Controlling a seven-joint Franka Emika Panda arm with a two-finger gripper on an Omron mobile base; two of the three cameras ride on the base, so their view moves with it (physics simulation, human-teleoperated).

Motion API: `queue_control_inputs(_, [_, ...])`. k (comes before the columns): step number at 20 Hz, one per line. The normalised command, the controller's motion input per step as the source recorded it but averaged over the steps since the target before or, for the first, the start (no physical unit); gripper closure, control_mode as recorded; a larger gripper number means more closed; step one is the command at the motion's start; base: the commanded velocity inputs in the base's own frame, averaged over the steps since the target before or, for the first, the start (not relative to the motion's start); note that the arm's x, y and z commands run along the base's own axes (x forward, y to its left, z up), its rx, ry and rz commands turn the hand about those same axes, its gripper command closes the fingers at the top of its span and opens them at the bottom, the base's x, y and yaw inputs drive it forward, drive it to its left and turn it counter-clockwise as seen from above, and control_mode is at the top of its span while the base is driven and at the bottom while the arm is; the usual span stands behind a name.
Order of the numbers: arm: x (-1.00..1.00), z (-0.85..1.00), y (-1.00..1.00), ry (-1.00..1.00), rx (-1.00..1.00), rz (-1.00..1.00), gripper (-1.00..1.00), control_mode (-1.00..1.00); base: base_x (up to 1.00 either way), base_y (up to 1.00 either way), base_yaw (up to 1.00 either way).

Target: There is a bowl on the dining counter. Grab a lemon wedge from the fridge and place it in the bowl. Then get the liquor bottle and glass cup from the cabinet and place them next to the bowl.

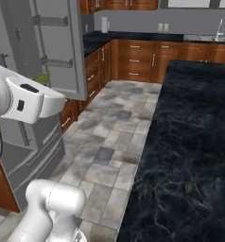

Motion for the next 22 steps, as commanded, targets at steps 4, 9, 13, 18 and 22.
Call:
queue_control_inputs(4, [0.00, 0.00, 0.00, 0.00, 0.00, 0.00, 1.00, 1.00, -0.60, 0.95, -0.01])
queue_control_inputs(9, [0.00, 0.00, 0.00, 0.00, 0.00, 0.00, 1.00, 1.00, -0.04, 1.00, -0.18])
queue_control_inputs(13, [0.00, 0.00, 0.00, 0.00, 0.00, 0.00, 1.00, 1.00, 0.42, 0.78, -0.31])
queue_control_inputs(18, [0.00, 0.00, 0.00, 0.00, 0.00, 0.00, 1.00, 1.00, -0.89, -0.30, -0.19])
queue_control_inputs(22, [0.00, 0.00, 0.00, 0.00, 0.00, 0.00, 1.00, 1.00, -1.00, -0.56, -0.17])
